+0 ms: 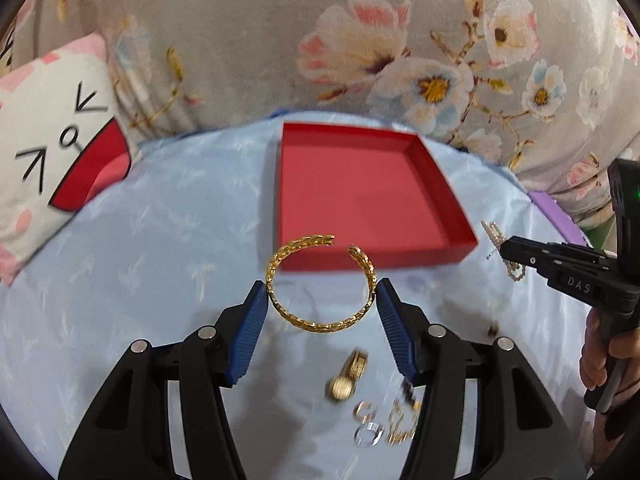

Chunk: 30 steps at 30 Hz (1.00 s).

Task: Organize jewelry
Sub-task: 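Lower the bangle and pearl bracelet into the red box and open both grippers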

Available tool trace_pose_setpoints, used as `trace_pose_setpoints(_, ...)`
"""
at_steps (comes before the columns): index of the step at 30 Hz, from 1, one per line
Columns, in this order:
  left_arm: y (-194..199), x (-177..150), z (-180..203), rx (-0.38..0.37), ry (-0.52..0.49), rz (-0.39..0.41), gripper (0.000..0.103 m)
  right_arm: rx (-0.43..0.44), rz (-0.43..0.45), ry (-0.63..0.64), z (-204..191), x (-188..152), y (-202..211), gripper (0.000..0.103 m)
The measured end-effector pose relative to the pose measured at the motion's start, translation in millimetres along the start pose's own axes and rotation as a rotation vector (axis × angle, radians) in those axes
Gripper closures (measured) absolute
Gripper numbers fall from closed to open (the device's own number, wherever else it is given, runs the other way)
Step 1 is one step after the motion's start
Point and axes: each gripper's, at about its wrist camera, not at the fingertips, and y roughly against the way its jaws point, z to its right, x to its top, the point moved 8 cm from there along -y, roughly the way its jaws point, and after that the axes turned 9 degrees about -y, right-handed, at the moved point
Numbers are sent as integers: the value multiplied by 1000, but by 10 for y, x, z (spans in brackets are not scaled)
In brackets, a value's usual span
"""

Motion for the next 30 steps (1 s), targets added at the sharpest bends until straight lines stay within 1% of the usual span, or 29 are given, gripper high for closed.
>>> trace_pose_setpoints(3,-214,451,69,-18,-28,24,48,6,15,2,-35,452,-115,91)
trace_pose_setpoints(6,-508,867,116,-19,-40,35,48,-8,18,-12,-4,854,-390,91)
trace_pose_setpoints(9,-837,1141,105,-32,-21,27,48,-41,12,-24,64,1124,-737,90)
trace_pose_setpoints(11,-1119,1271,95,-31,-25,12,48,-25,-25,-38,83,1213,-997,90)
trace_pose_setpoints(12,-1227,1310,77,-8,-24,7,48,-35,-40,-40,94,1245,-1126,90)
trace_pose_setpoints(13,-1365,1346,58,7,-21,-4,49,-41,-55,-35,91,1258,-1228,90)
trace_pose_setpoints(14,-1499,1361,47,1,-17,-23,49,-55,-58,-27,88,1279,-1336,90)
trace_pose_setpoints(15,-1624,1366,15,9,-3,-41,49,-71,-62,-20,94,1298,-1419,90)
trace_pose_setpoints(17,-1816,1352,-25,11,9,-70,48,-84,-79,-15,104,1318,-1577,90)
trace_pose_setpoints(18,-1916,1345,-58,26,16,-86,49,-95,-82,-14,119,1324,-1647,90)
trace_pose_setpoints(21,-2091,1303,-118,61,9,-109,49,-116,-93,-11,163,1313,-1804,90)
trace_pose_setpoints(24,-2228,1261,-140,79,-1,-135,48,-150,-126,-13,235,1272,-1982,90)
trace_pose_setpoints(26,-2298,1222,-154,78,1,-151,48,-195,-123,12,256,1269,-2030,90)
trace_pose_setpoints(27,-2345,1197,-167,76,6,-166,48,-192,-129,13,250,1269,-2039,86)
trace_pose_setpoints(29,-2421,1145,-195,82,18,-195,48,-182,-129,8,242,1279,-2039,85)
trace_pose_setpoints(30,-2436,1136,-207,81,28,-204,46,-176,-128,7,238,1283,-2038,81)
